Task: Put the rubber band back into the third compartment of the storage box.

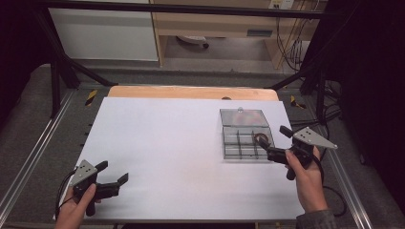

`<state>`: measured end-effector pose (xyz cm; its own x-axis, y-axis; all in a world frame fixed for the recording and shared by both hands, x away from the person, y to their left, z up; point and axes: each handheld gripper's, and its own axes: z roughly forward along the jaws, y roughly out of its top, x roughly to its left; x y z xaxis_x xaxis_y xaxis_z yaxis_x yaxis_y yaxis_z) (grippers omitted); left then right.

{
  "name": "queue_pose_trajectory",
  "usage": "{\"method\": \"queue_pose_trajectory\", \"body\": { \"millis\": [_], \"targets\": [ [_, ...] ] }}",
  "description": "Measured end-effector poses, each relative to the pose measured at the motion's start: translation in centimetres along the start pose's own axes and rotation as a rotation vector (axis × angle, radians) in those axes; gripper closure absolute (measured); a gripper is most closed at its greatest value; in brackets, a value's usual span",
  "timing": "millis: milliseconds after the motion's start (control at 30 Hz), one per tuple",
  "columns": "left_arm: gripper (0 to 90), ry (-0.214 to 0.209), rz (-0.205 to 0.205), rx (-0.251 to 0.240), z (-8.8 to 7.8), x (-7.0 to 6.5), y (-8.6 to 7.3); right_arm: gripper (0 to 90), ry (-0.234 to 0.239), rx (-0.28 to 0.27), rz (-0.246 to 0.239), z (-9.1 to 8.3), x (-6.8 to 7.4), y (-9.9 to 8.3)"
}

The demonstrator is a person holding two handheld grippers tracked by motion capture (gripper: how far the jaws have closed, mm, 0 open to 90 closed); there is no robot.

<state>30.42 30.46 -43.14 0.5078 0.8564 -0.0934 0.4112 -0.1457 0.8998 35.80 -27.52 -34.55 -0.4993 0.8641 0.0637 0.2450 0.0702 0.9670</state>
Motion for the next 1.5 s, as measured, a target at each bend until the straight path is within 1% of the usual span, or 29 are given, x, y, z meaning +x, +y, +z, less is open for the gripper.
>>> {"method": "queue_pose_trajectory", "body": {
  "millis": [67, 167, 267, 333, 433, 500, 667, 700, 800, 933, 1000, 1100, 1167, 1233, 1367, 1400, 1433, 1500],
  "targets": [
    [5.6, -0.001, -0.001, 0.001, 0.0, 0.0, -0.1, 6.9, -0.001, 0.007, 0.0, -0.4, 0.1, -0.4],
    [5.6, -0.007, 0.001, 0.0, 0.0, 0.0, 0.0, 6.7, 0.001, 0.012, 0.013, -0.9, 0.1, -1.1],
    [5.5, -0.008, -0.002, 0.0, -0.1, 0.0, -0.1, 6.7, -0.006, 0.015, 0.031, -1.3, 0.0, -1.9],
    [5.6, -0.007, -0.004, 0.001, -0.1, 0.0, -0.1, 6.7, -0.011, 0.025, 0.033, -1.4, 0.0, -2.4],
    [5.6, -0.006, -0.002, -0.001, -0.3, 0.0, -0.1, 6.6, -0.018, 0.051, 0.022, -1.5, 0.1, -3.4],
    [5.6, -0.006, -0.005, -0.005, -0.3, 0.0, -0.1, 6.6, -0.017, 0.056, 0.042, -1.5, 0.1, -4.0],
    [5.6, -0.008, 0.0, -0.001, -0.2, 0.0, -0.1, 6.5, -0.014, 0.074, 0.055, -1.5, 0.4, -5.6],
    [5.6, -0.008, -0.001, -0.002, -0.2, 0.0, -0.1, 6.5, -0.012, 0.083, 0.061, -1.5, 0.5, -5.8],
    [5.6, -0.01, -0.002, -0.004, -0.3, 0.0, -0.1, 6.4, -0.004, 0.099, 0.054, -1.2, 0.8, -6.4],
    [5.6, -0.01, 0.0, -0.004, -0.2, -0.1, 0.0, 6.4, 0.022, 0.126, 0.048, -0.6, 1.9, -7.4],
    [5.6, -0.012, 0.005, -0.003, -0.2, -0.1, 0.0, 6.4, 0.039, 0.149, 0.05, -0.2, 2.4, -8.0],
    [5.6, -0.018, 0.005, -0.005, -0.1, -0.1, 0.0, 6.3, 0.06, 0.182, 0.037, 0.5, 2.9, -8.6],
    [5.6, -0.018, 0.006, -0.003, -0.1, -0.1, 0.0, 6.4, 0.072, 0.207, 0.055, 0.9, 3.2, -8.9],
    [5.6, -0.019, 0.008, -0.003, 0.0, -0.1, 0.0, 6.4, 0.078, 0.231, 0.057, 1.3, 3.4, -9.3],
    [5.6, -0.021, 0.011, -0.004, 0.0, -0.2, 0.1, 6.3, 0.082, 0.278, 0.046, 1.9, 3.6, -10.0],
    [5.6, -0.021, 0.013, -0.003, 0.1, -0.2, 0.1, 6.6, 0.076, 0.289, 0.043, 2.0, 3.7, -10.1],
    [5.6, -0.022, 0.012, -0.001, 0.1, -0.2, 0.1, 6.6, 0.058, 0.313, 0.031, 2.1, 3.8, -10.2],
    [5.6, -0.023, 0.017, -0.001, 0.1, -0.3, 0.1, 6.6, 0.006, 0.369, 0.0, 2.3, 3.8, -10.7]
  ]
}}
